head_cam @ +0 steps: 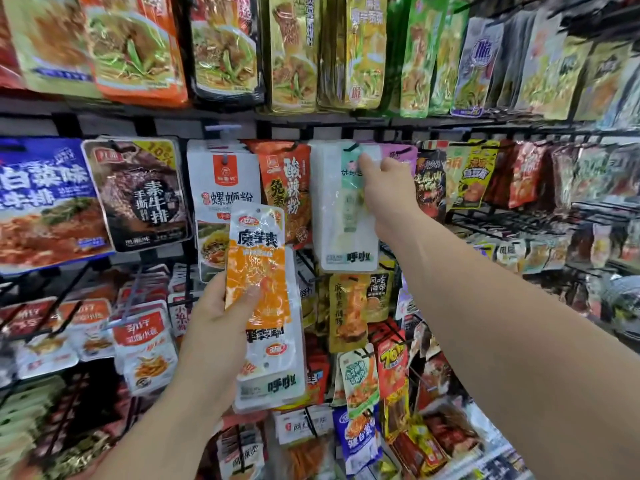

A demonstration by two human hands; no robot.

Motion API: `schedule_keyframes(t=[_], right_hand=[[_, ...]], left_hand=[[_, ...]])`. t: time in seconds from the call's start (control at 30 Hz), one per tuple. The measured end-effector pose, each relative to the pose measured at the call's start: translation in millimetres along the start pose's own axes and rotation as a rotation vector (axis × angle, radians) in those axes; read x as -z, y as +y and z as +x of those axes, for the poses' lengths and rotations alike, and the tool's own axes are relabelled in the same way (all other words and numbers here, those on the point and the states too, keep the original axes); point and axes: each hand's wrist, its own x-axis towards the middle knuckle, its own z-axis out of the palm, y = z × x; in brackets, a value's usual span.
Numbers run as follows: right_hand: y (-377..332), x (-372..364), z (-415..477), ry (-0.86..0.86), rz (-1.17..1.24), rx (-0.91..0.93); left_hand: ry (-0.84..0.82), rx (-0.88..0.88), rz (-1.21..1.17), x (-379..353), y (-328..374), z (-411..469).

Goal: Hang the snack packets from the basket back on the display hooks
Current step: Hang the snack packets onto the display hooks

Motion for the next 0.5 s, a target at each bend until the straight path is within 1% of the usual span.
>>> schedule_keyframes(t=[0.17, 0.27, 0.37, 0.43, 0.5], right_hand=[[7.6, -8.9, 10.7, 0.055, -0.166, 0.002], [9.6, -10.1, 10.7, 0.082, -0.297, 0.102], [17.8, -8.5, 0.3, 0.097, -0.32, 0.235], [24.7, -7.5, -5.6, 0.091, -0.324, 0.28], [31.0, -7.8, -6.8, 0.097, -0.317, 0.287]], left_hand=[[0.006, -0.006, 0.027, -0.2, 5.8, -6.9], [0.002, -0.011, 0.041, 0.7, 7.0, -10.4], [0.011, -0.018, 0.046, 2.1, 9.1, -15.6], [0.014, -0.009, 0.06, 4.7, 8.5, -17.7], [0.02, -0.002, 0.08, 6.5, 7.3, -18.1]])
